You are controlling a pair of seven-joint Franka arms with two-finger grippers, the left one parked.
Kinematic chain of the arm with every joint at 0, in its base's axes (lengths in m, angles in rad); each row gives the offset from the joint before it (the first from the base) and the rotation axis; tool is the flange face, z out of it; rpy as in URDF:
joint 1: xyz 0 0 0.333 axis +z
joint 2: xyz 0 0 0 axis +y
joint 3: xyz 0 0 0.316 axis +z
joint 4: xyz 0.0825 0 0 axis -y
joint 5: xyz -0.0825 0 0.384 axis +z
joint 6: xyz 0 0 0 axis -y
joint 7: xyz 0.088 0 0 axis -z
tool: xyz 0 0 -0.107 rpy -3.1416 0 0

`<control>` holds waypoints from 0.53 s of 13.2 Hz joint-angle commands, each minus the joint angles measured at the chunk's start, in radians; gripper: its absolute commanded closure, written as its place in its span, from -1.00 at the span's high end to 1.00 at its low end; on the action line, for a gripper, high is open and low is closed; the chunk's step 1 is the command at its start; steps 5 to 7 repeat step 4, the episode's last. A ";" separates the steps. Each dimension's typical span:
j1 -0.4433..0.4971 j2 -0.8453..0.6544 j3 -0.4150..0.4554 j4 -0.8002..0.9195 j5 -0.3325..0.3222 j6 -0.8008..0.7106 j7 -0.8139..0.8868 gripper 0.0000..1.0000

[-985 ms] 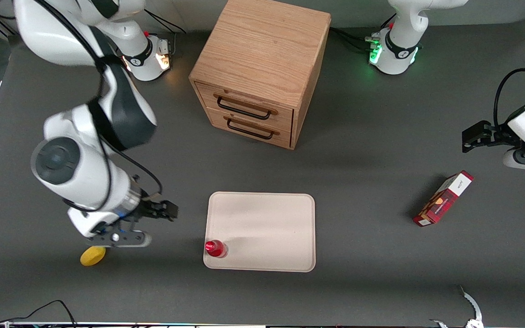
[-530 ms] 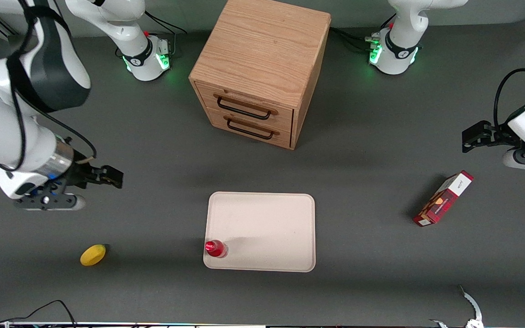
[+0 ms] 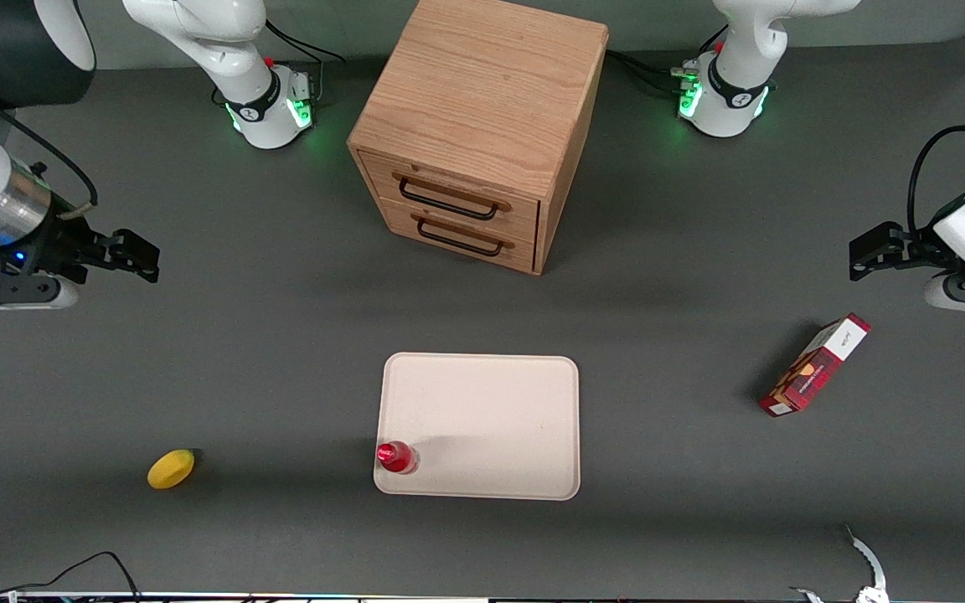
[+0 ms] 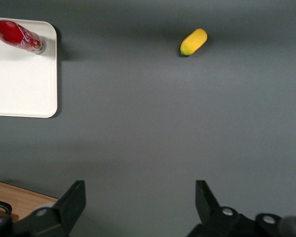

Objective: Place coke bottle on tray

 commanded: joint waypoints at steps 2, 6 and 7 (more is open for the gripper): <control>-0.008 0.020 0.012 0.050 -0.008 -0.028 -0.013 1.00; -0.012 0.021 0.012 0.053 -0.003 -0.039 -0.013 1.00; -0.012 0.021 0.012 0.053 -0.003 -0.039 -0.013 1.00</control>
